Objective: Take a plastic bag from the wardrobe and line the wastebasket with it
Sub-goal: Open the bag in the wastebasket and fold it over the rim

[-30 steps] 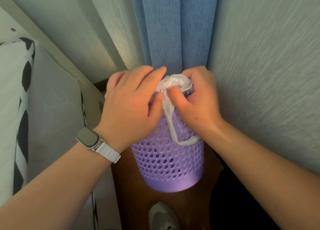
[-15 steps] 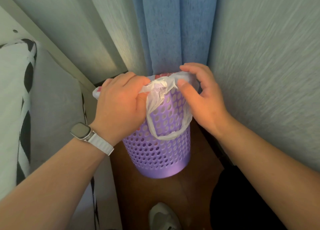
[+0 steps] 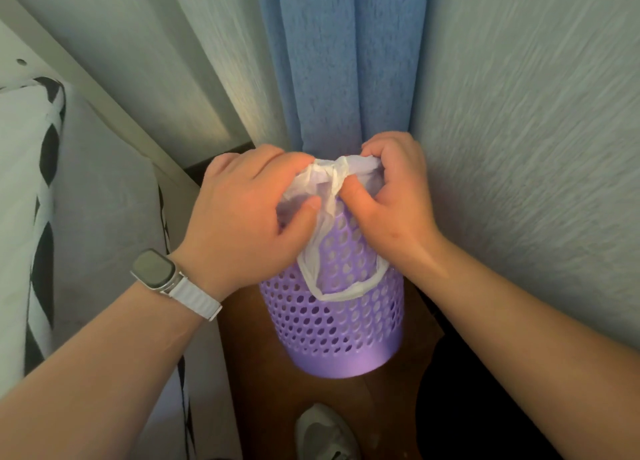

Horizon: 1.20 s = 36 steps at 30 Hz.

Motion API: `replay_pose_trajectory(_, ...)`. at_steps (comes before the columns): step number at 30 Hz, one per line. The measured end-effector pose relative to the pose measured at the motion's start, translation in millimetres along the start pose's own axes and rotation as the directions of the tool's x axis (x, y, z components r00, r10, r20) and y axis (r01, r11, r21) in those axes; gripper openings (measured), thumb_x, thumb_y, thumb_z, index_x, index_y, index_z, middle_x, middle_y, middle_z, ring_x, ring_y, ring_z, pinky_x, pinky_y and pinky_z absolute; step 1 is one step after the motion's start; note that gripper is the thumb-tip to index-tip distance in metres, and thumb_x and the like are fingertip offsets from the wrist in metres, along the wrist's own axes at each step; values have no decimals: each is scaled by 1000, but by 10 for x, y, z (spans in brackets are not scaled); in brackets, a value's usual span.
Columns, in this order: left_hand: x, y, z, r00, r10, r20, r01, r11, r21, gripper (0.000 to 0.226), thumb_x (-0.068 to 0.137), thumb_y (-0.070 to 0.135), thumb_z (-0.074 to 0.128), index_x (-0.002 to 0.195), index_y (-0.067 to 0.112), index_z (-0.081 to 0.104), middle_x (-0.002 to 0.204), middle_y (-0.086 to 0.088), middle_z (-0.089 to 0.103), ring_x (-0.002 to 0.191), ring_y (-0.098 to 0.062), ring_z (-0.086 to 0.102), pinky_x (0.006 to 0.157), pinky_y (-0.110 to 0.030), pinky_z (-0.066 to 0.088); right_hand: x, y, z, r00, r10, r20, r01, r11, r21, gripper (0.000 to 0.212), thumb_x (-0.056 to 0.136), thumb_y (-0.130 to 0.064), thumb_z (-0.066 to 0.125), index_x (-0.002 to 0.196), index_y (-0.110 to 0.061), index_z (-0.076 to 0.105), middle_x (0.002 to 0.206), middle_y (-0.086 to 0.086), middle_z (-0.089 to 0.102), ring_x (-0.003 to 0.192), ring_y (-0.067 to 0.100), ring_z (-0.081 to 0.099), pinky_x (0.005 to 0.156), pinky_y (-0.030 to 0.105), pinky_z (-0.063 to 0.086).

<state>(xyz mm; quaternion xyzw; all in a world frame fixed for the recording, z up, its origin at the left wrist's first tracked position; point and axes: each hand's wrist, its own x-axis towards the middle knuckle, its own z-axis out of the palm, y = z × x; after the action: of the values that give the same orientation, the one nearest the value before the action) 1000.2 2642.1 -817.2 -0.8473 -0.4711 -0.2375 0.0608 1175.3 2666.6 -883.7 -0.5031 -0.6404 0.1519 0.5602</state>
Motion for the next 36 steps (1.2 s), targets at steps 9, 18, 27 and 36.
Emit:
replay_pose_trajectory(9,66,160,21,977,-209,-39,205,974,-95,46,83,60,45,107,27,66,94,8,61,93,-14,59,94,-44,38,-32,-132,45,998,36,-43,-39,996,-84,29,75,-42,56,84,-14,53,90,-6,43,85,25,48,77,50,41)
replay_pose_trajectory(18,63,7,101,990,-132,-54,125,984,-125,32,89,45,54,98,18,68,84,12,49,80,-17,58,80,-44,46,-52,-157,21,998,61,6,-60,996,-70,23,75,-42,61,84,-27,45,89,-9,44,85,19,47,78,44,41)
replay_pose_trajectory(27,2,-156,137,969,-126,-211,153,981,117,23,87,34,54,79,13,61,75,-6,58,74,-29,56,77,-41,36,-18,-83,-50,980,-39,195,31,999,41,34,85,-37,58,110,-15,65,106,-4,58,102,22,56,94,40,43)
replay_pose_trajectory(36,-107,-330,285,971,-65,-229,94,989,117,23,88,29,52,80,10,62,79,-9,61,77,-28,55,81,-42,38,164,154,-136,903,-208,377,248,967,-60,22,89,-28,59,97,-11,69,90,6,63,85,26,55,82,27,38)
